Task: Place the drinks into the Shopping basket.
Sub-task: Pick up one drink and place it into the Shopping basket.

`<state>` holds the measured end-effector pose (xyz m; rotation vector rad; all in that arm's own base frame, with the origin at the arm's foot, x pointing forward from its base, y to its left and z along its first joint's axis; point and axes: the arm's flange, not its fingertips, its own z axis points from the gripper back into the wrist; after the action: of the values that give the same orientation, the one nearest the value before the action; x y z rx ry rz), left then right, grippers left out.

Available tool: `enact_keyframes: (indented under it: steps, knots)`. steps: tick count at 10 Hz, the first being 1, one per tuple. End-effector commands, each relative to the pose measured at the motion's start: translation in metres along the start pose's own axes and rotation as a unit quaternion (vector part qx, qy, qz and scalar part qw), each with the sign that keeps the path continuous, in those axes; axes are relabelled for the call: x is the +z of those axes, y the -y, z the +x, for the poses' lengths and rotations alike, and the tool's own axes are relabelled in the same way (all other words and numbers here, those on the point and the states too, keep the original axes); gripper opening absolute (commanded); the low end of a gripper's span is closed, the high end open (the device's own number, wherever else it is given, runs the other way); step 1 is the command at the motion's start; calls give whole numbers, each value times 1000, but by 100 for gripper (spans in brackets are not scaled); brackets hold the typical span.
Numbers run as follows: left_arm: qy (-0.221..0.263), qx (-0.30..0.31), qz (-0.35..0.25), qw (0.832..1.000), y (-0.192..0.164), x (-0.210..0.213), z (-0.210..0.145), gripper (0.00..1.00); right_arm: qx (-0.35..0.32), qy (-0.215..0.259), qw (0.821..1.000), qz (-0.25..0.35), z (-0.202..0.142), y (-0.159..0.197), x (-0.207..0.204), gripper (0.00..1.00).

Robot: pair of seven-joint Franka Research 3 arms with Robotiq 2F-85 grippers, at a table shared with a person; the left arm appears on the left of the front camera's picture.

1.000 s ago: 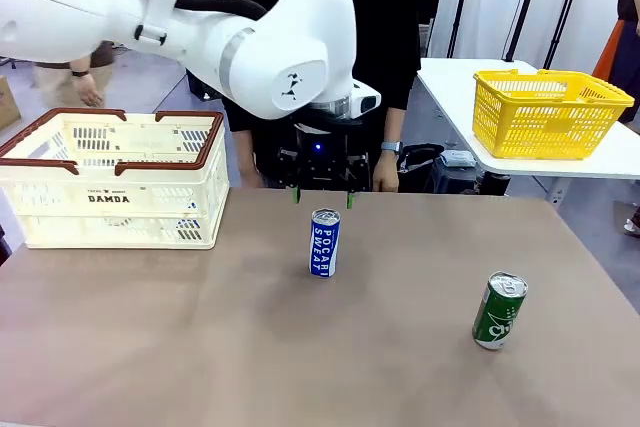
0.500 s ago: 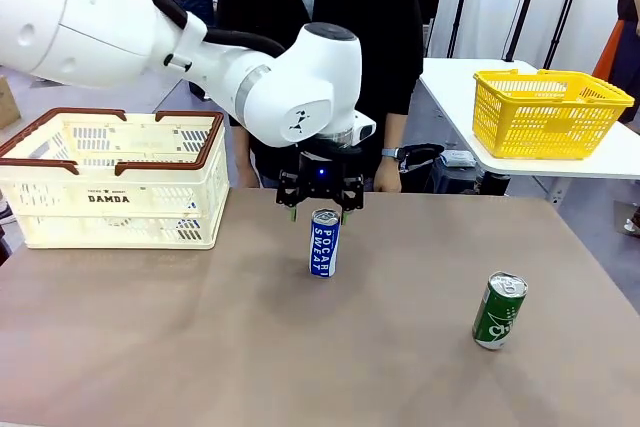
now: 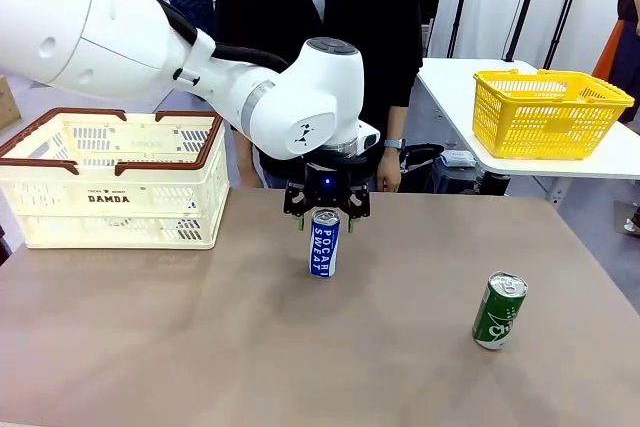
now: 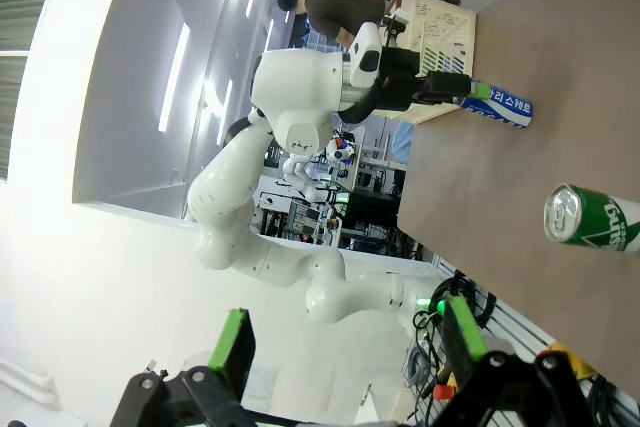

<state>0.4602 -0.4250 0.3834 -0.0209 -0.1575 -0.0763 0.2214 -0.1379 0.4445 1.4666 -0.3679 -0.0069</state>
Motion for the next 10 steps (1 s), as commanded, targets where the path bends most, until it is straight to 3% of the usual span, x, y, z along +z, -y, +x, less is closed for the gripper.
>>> enact_keyframes:
  steps: [1,2,3,4,10]
  knots:
    - [0,7,-4,1000,-2,-2,-1,100,-7,5,1000,6,4,-7,0,100]
    - [3,8,-2,1000,-2,-2,-1,100,-7,5,1000,6,4,-7,0,100]
    - [9,7,2,1000,-1,-3,-1,46,-7,5,1000,6,4,-7,0,100]
    - [8,5,5,1000,-1,-3,-1,0,-7,5,1000,6,4,-7,0,100]
    - [8,8,1,1000,-4,5,1,0,-7,5,1000,6,4,-7,0,100]
